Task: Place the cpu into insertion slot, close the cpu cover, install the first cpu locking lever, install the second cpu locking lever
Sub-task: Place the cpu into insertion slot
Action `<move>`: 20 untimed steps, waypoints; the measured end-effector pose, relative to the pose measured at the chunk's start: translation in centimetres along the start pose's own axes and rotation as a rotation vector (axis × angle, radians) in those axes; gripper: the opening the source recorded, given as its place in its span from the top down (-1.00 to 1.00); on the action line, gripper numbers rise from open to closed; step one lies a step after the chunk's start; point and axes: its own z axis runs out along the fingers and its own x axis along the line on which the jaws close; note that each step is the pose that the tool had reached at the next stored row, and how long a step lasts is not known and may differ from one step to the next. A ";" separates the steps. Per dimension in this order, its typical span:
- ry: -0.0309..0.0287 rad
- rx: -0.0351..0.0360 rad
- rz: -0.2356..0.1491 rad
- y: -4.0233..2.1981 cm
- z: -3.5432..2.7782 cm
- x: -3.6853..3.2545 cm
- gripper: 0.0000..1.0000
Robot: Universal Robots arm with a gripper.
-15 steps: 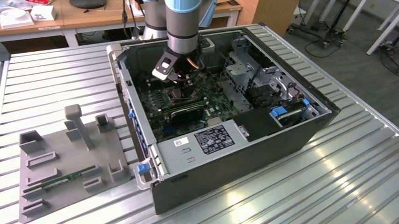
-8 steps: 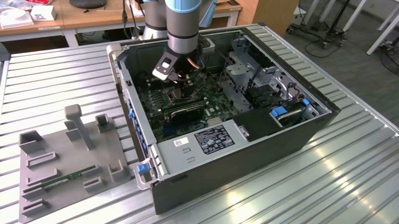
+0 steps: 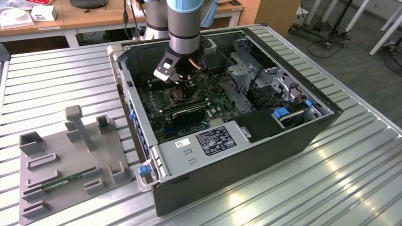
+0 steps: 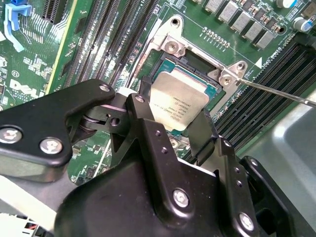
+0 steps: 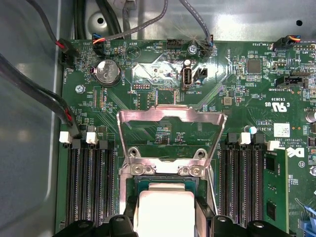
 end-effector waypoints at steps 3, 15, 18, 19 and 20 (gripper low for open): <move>-0.0004 0.0003 0.000 -0.01 0.07 -0.01 -0.08; 0.0025 -0.0024 0.000 0.03 0.22 0.03 -0.18; 0.0002 -0.0002 0.000 0.00 0.15 0.00 -0.33; 0.0001 -0.0001 0.000 0.00 0.14 0.00 -0.33; 0.0001 -0.0001 0.000 0.00 0.15 0.00 -0.33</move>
